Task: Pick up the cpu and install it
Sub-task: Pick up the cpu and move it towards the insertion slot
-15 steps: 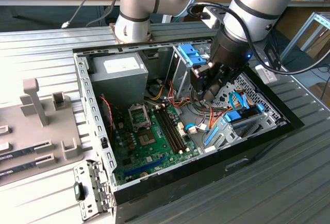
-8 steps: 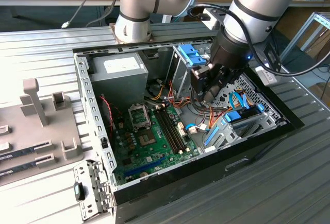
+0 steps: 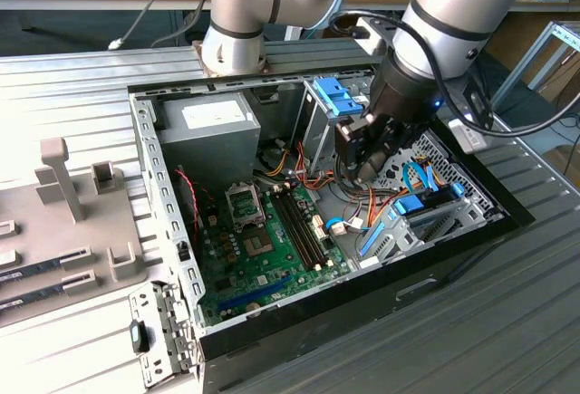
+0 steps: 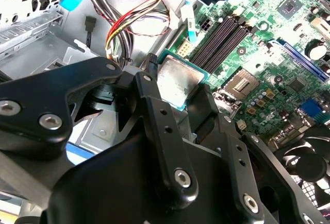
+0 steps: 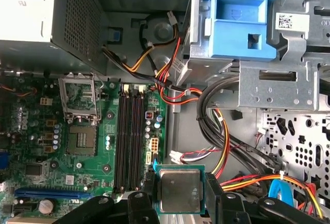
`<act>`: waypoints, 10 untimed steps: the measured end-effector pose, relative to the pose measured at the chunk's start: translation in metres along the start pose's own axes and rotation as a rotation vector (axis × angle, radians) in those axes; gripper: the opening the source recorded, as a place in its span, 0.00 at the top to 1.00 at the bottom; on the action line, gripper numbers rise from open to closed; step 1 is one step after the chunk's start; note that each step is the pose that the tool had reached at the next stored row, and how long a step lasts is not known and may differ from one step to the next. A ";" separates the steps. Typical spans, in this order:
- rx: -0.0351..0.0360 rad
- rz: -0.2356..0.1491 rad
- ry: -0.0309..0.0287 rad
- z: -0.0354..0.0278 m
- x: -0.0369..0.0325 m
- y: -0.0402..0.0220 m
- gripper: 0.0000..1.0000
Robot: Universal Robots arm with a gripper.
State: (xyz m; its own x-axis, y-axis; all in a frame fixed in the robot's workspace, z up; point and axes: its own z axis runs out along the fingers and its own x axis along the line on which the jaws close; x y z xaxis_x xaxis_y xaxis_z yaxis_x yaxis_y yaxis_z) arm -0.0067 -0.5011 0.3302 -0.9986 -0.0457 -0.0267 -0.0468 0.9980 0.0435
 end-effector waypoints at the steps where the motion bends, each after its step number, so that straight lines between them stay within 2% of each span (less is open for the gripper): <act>1: 0.0000 0.000 -0.0001 0.0004 0.0000 -0.0001 0.53; 10: -0.0001 0.000 0.0000 0.0028 0.0002 -0.0010 0.53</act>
State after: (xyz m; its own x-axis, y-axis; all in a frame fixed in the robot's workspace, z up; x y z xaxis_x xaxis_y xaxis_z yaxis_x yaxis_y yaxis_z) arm -0.0068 -0.5020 0.3273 -0.9986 -0.0457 -0.0267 -0.0468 0.9980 0.0436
